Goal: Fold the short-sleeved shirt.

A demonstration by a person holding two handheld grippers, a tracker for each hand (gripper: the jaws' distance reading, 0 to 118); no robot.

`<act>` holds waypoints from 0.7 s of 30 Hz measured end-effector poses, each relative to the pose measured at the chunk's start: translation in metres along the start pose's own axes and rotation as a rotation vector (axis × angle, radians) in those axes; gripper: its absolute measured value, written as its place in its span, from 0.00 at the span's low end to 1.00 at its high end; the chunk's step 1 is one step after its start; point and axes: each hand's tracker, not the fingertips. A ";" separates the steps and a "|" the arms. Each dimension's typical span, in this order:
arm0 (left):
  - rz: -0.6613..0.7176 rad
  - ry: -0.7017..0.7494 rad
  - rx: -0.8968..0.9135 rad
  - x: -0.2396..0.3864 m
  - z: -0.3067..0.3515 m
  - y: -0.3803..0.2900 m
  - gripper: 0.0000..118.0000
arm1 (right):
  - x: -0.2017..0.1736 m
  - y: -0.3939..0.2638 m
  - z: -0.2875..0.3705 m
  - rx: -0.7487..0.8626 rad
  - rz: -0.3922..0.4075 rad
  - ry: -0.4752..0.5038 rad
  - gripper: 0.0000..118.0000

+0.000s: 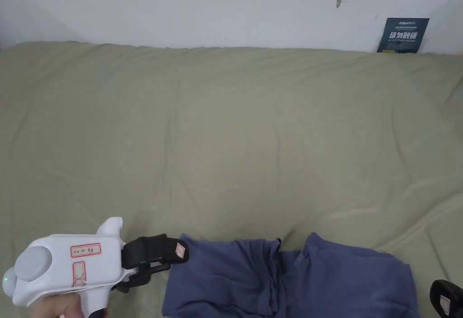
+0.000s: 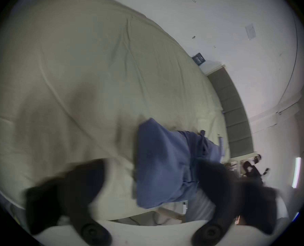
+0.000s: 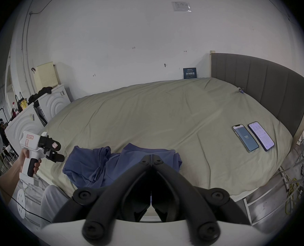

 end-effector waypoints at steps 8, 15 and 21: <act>0.064 -0.177 -0.120 -0.022 -0.055 0.008 0.98 | 0.003 -0.001 -0.001 -0.016 -0.006 -0.012 0.00; -0.029 0.060 -0.056 -0.009 -0.054 0.004 0.06 | 0.009 -0.003 0.000 -0.012 -0.012 -0.019 0.00; 0.015 0.015 -0.031 0.000 -0.013 -0.004 0.06 | 0.012 -0.002 0.004 0.000 -0.009 -0.009 0.00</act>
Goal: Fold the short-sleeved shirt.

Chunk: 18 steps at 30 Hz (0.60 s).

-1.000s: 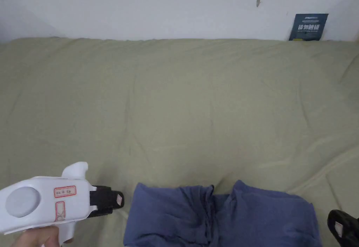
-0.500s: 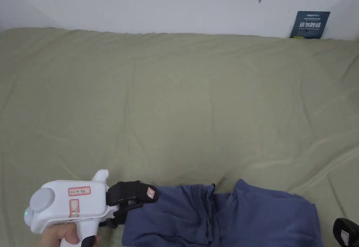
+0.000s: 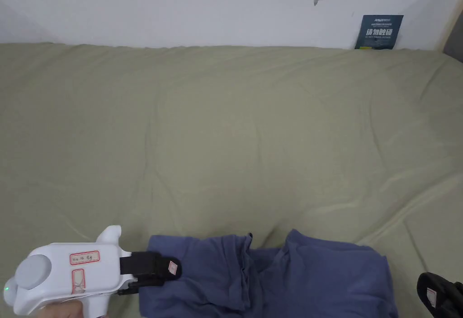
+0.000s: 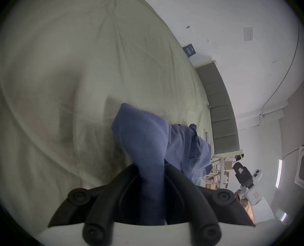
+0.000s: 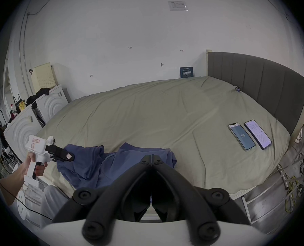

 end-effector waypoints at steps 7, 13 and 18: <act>-0.036 0.230 0.177 0.024 0.100 -0.006 0.06 | -0.005 0.008 -0.007 0.023 0.020 0.037 0.00; -0.096 0.418 0.182 0.069 0.110 -0.019 0.06 | -0.010 0.019 -0.006 0.078 0.056 0.042 0.00; -0.211 0.523 0.126 0.129 0.072 -0.036 0.06 | -0.013 0.025 0.005 0.155 0.097 -0.002 0.00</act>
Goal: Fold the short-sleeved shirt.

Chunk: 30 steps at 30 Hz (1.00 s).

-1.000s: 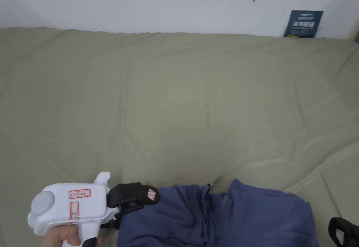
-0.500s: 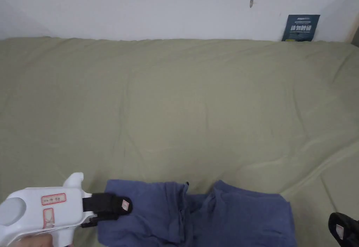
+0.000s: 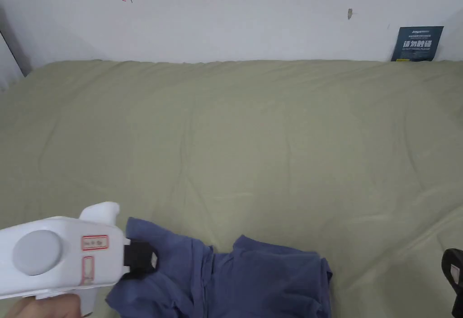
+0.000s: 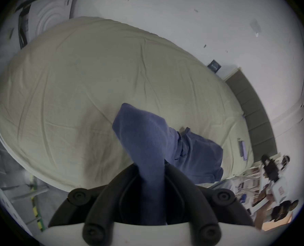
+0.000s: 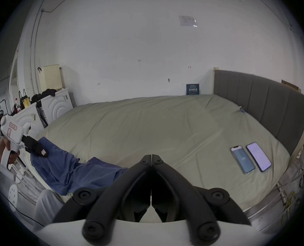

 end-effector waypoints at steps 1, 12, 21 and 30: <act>-0.017 0.006 0.000 0.006 -0.004 0.002 0.06 | 0.000 0.001 0.002 0.012 0.004 -0.006 0.00; -0.309 0.126 -0.077 0.154 -0.090 -0.006 0.06 | 0.011 0.017 0.029 0.148 0.056 -0.137 0.00; -0.342 0.014 -0.132 0.205 -0.152 -0.034 0.98 | 0.034 0.012 0.034 0.120 0.011 -0.178 0.00; -0.187 -0.242 0.038 0.138 -0.067 -0.022 0.84 | 0.038 0.006 0.031 0.073 -0.017 -0.173 0.00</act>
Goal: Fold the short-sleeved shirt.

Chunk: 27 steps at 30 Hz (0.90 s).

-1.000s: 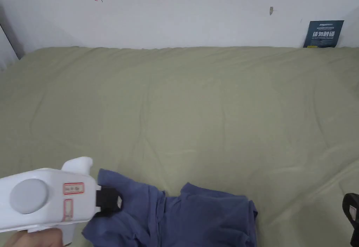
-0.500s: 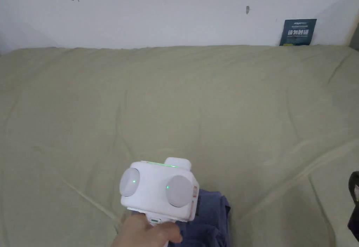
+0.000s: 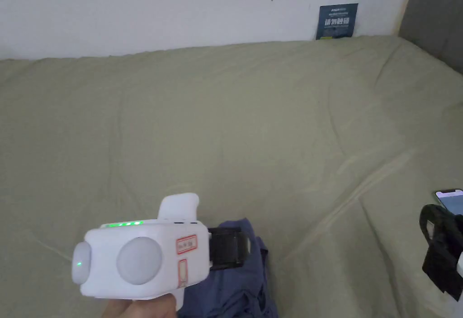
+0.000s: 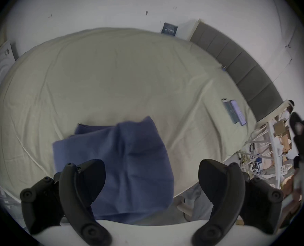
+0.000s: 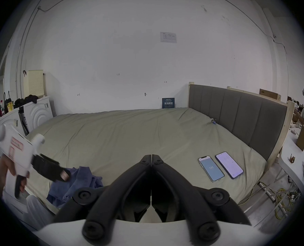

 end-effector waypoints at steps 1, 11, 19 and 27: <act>0.048 -0.034 -0.008 -0.014 0.005 0.000 0.70 | -0.002 -0.001 -0.001 -0.006 0.001 0.005 0.00; 0.273 -0.345 -0.136 -0.050 -0.068 -0.012 0.00 | -0.012 -0.004 -0.006 -0.052 -0.006 0.036 0.00; 0.219 -0.291 -0.241 -0.034 -0.150 -0.045 0.00 | -0.006 -0.009 -0.006 -0.094 -0.004 0.032 0.00; 0.138 -0.265 -0.178 -0.029 -0.095 -0.021 0.00 | -0.023 -0.010 -0.016 -0.118 -0.006 0.100 0.00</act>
